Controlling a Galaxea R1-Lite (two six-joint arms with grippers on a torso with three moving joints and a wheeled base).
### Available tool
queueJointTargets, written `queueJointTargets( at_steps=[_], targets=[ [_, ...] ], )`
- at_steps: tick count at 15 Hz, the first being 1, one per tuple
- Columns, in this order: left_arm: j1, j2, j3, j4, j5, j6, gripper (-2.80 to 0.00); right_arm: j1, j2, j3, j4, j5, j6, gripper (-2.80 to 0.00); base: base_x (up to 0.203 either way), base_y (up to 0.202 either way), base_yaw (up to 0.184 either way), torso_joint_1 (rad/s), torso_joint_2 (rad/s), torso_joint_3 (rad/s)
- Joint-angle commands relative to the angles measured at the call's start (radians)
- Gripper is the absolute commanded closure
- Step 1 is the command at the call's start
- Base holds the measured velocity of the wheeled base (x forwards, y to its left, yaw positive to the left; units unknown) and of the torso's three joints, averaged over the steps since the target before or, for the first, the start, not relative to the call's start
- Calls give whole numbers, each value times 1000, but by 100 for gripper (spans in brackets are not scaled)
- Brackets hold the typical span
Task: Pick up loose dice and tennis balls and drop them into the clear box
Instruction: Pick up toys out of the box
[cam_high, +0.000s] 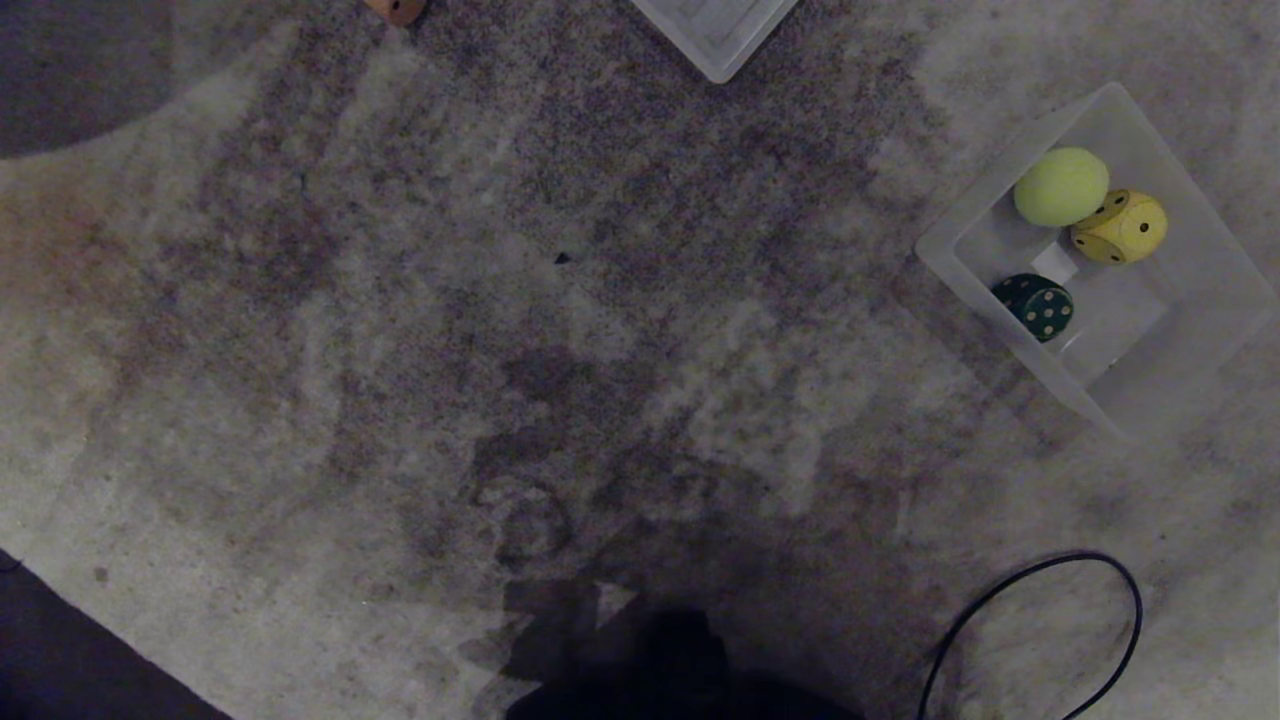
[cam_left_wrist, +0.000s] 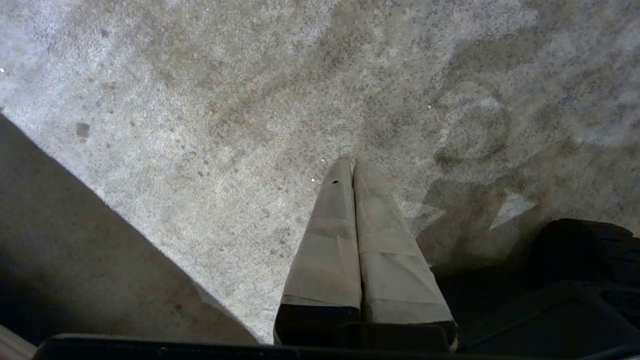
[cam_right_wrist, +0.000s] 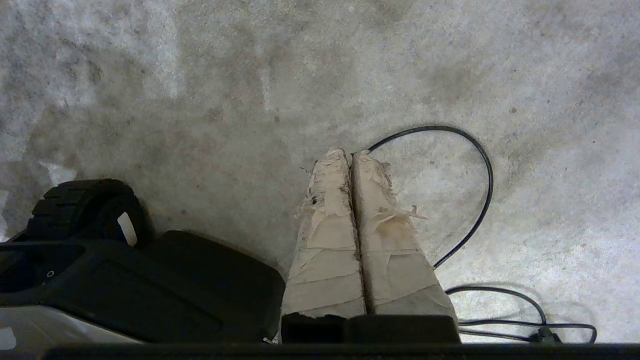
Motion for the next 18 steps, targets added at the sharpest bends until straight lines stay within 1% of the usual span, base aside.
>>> queueJointTargets(
  at_steps=[1,6,13,18],
  targets=[
    [0,1,2,0,1,1,0,0,2,0,0,0,1,0,0,0,0,0,0,0],
    [0,1,2,0,1,-2,0,0,2,0,0,0,0,0,12,0,-1,0,1,1],
    [0,1,2,1,1,2,0,0,2,0,0,0,2,0,170,0,0,1,4,4],
    [0,1,2,1,0,3,0,0,2,-1,0,0,1,0,12,0,0,1,1,0]
  ],
)
